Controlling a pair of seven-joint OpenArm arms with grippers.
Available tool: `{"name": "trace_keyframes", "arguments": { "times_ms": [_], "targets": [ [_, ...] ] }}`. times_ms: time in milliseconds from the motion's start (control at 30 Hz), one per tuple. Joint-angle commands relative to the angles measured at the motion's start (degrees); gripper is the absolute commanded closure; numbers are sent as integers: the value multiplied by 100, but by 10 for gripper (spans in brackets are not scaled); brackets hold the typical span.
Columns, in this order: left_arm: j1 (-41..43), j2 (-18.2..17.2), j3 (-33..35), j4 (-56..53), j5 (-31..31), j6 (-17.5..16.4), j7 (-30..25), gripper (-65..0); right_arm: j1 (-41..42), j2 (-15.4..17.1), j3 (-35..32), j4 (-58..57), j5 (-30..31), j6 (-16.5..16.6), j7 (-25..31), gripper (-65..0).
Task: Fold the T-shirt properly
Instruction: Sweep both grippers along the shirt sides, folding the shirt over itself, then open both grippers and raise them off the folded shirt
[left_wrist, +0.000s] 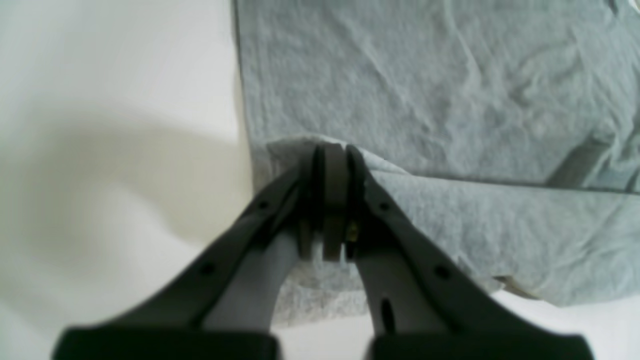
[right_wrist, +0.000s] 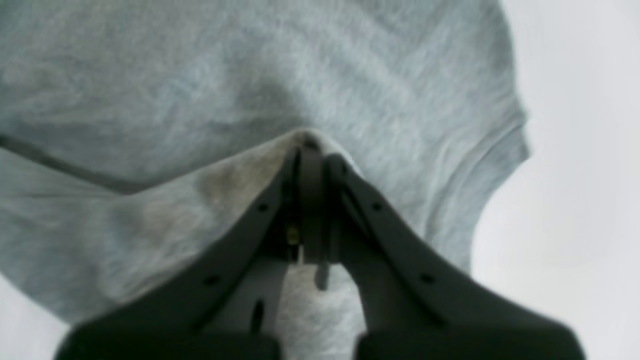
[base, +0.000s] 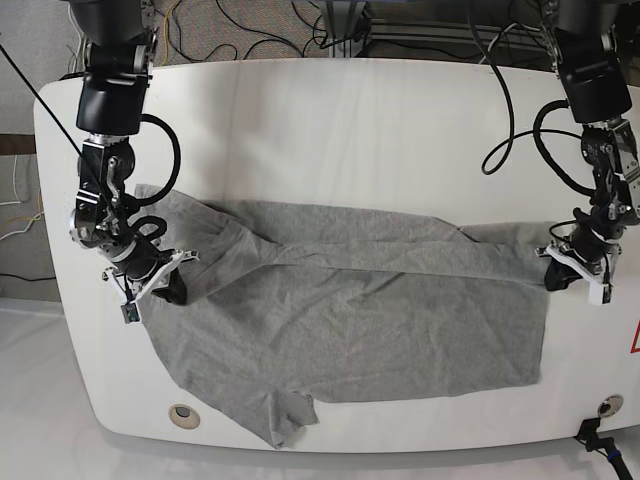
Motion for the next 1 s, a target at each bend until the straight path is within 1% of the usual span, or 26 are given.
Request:
{"name": "trace_keyframes", "arguments": {
  "times_ms": [0,100,200,600,633,667,733,800,867,900,967],
  "targets": [
    [-142,-218,-90,133,-96,-23,-271,0,321,38,32,11,-135,38,232,0],
    [-160,-244,-125,106,-96,-23,-271,0,532,3,32,-332,-162,55,311,0],
    [-160,-235,-204,115,-87,-23,-280,0,690,-5,32,-666,-170,257,416,0],
    [-151,-253,-195,98,-78,-14,-280,0,734,-41,41,-710,-170,213,416,0],
    [-151,-253,-195,98,-78,-14,-280,-63,726,-41,41,-710,-170,213,416,-47],
    [-151,-253,-213,98,-78,-5,-280,-140,690,-23,41,-710,-170,213,416,-113],
    [-142,-262,-222,98,-52,-5,-280,-275,629,-5,41,-710,-170,213,416,-229],
    [-142,-297,-222,106,177,-5,-280,-385,611,3,41,-702,-170,213,425,-339],
    [-151,-297,-239,106,326,-5,-280,-453,585,21,41,-658,-179,222,425,-417],
    [-151,-297,-283,124,414,-5,-280,-461,488,82,50,-561,-179,222,425,-444],
    [-133,-297,-477,142,634,-23,-280,-461,251,170,50,-69,-179,222,416,-448]
  ]
}}
